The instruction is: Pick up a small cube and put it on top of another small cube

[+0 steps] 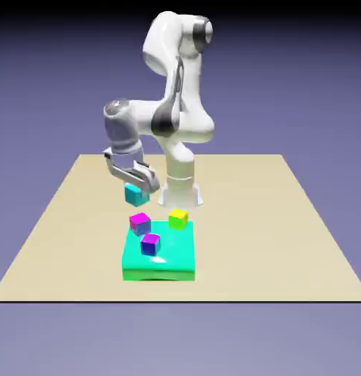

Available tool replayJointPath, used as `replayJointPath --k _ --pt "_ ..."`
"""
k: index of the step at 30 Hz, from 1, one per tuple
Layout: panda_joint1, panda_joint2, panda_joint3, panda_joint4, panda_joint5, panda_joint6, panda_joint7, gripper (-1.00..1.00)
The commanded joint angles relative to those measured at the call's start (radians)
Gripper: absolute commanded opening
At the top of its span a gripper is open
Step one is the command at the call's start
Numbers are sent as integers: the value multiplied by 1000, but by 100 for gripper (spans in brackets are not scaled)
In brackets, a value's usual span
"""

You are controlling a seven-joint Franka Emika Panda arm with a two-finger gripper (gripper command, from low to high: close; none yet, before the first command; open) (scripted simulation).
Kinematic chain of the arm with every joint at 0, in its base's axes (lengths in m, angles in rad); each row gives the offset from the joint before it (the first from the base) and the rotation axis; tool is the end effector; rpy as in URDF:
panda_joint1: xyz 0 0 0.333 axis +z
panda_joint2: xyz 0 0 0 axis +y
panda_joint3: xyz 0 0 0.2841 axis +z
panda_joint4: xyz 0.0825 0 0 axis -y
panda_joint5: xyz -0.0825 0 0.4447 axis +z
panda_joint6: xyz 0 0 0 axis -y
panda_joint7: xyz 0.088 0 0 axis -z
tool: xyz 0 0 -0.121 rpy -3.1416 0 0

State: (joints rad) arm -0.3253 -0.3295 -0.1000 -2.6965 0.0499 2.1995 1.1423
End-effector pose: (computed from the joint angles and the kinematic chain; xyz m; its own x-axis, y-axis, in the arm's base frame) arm 0.3881 -0.1673 0.2339 -0.0297 -0.9909 -0.1315 -0.9919 0.0129 0.1264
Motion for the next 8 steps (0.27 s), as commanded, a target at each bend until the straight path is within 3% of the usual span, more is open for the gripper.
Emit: replayJointPath --k 1,5,6,8 --pt "2 27 0 -17 2 43 -2 -100" --pt "9 114 0 -70 21 183 -17 -100" --pt "9 114 0 -70 21 183 -17 100" --pt "7 87 0 -53 15 139 -12 100"
